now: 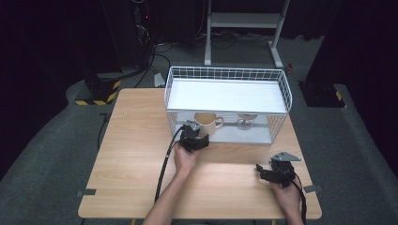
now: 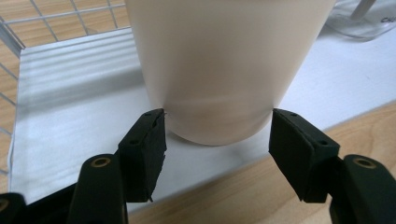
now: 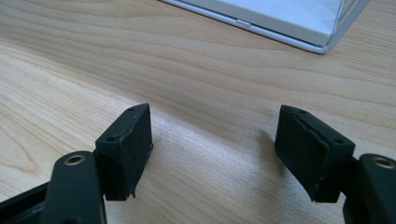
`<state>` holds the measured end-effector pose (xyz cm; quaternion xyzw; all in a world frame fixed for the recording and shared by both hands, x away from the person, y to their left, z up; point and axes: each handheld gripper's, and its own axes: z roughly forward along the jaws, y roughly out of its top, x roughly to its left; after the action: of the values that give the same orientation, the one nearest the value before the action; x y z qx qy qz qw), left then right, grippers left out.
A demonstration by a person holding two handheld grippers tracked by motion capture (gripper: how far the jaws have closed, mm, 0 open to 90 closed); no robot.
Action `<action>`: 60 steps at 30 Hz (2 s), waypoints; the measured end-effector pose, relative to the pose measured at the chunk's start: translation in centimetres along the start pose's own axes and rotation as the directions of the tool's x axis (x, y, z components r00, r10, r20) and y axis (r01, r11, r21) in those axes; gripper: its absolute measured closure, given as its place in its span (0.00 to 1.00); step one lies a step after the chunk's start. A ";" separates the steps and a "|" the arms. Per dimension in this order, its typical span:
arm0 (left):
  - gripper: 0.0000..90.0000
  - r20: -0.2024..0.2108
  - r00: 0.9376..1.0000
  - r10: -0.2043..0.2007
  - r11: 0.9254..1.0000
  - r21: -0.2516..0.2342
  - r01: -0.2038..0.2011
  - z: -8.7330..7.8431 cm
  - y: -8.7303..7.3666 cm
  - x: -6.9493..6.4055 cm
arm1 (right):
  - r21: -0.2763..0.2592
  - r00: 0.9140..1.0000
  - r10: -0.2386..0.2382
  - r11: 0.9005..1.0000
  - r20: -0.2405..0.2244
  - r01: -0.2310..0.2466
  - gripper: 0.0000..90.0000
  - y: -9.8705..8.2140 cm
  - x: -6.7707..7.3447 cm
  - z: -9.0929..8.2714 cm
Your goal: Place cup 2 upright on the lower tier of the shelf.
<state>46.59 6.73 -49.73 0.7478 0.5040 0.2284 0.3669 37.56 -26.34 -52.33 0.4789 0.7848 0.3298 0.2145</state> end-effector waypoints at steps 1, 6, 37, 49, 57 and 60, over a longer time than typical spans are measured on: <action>0.41 0.000 1.000 0.005 1.000 0.008 -0.005 0.0 0.1 0.0 | 0.000 1.000 0.000 1.000 0.000 0.000 0.31 0.0 0.0 0.0; 0.41 -0.005 1.000 0.016 1.000 0.026 -0.016 0.8 0.6 0.1 | 0.000 1.000 0.000 1.000 0.000 0.000 0.31 0.0 0.0 0.0; 0.41 -0.015 1.000 -0.013 0.999 0.038 0.014 3.3 3.2 0.5 | 0.001 1.000 0.001 1.000 -0.001 -0.001 0.31 0.0 0.0 0.0; 0.34 0.039 0.999 0.020 1.000 -0.014 -0.019 1.0 2.9 0.0 | 0.001 1.000 0.001 1.000 -0.001 -0.001 0.31 0.0 0.0 0.0; 0.32 0.050 0.999 0.017 0.999 -0.031 -0.016 -1.1 2.6 -0.2 | 0.000 1.000 0.003 1.000 -0.001 -0.003 0.31 0.0 0.0 0.0; 0.32 0.093 0.996 0.013 0.999 -0.032 -0.011 -1.6 2.6 -0.5 | 0.000 1.000 0.003 1.000 -0.001 -0.003 0.31 0.0 0.0 0.0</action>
<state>46.81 6.15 -46.70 0.7548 0.4782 0.2033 0.4003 37.57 -26.32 -52.33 0.4797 0.7844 0.3303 0.2134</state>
